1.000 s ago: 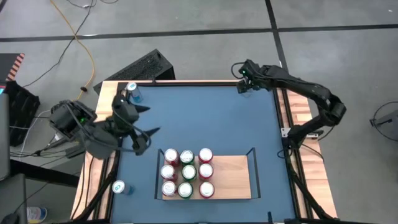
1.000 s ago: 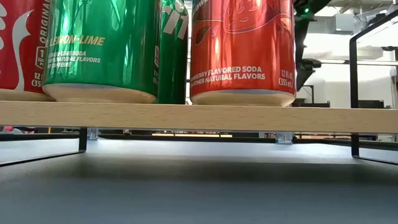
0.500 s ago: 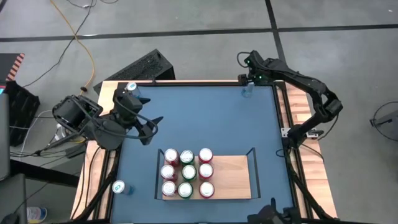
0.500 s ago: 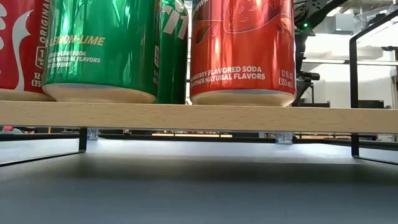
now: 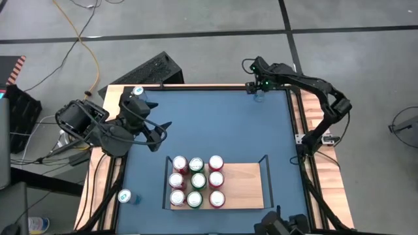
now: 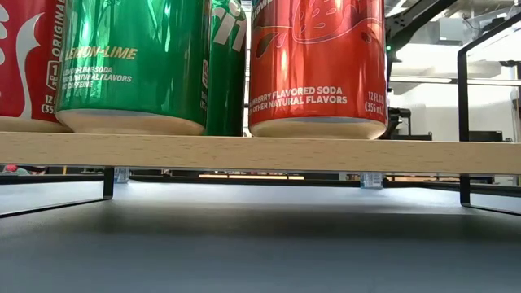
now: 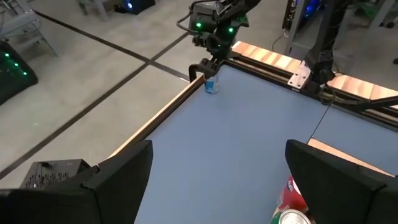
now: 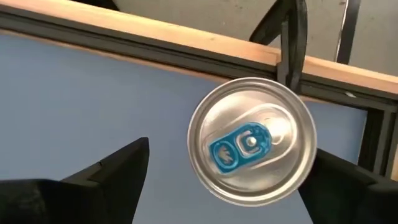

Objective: Place canned beverage on shelf
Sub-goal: Put the top right blue soda can on the shelf aligned with the other left orange soda can

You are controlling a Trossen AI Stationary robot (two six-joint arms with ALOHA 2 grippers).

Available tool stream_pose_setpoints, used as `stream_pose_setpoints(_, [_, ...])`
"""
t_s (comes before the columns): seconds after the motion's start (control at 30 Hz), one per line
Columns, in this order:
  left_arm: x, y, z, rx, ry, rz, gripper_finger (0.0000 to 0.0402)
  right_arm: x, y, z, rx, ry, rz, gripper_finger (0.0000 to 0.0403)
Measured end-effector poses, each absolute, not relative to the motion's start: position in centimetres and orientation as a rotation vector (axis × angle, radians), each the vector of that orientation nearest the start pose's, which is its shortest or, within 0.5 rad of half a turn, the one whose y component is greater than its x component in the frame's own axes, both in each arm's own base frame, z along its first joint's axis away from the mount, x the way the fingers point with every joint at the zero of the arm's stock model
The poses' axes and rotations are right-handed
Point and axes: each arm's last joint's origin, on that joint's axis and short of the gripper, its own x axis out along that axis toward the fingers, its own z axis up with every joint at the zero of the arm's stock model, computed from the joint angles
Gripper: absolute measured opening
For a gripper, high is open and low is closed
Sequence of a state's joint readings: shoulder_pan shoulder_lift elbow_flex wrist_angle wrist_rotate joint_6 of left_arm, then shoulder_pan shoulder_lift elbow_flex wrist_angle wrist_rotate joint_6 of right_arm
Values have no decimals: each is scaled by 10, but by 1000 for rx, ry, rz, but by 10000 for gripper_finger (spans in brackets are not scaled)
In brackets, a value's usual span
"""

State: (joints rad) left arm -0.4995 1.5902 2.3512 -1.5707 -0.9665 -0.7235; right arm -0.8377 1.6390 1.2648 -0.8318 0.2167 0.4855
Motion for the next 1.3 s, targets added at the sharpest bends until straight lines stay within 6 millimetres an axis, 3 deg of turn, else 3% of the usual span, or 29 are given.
stream_pose_setpoints(0.37, [204,-84,519,-145,407,619,353,208,-245,243,742,982,-1261,265])
stream_pose_setpoints(0.57, [204,-84,519,-140,409,617,353,209,-242,243,696,1023,-1225,176])
stream_pose_setpoints(0.8, [204,-84,519,-140,410,617,353,209,-228,256,629,1058,-1136,175])
stream_pose_setpoints(1.07, [204,-84,519,-126,418,609,353,199,-189,304,469,993,-798,175])
stream_pose_setpoints(1.3, [204,-85,518,-126,427,597,353,178,-123,357,218,835,-424,175])
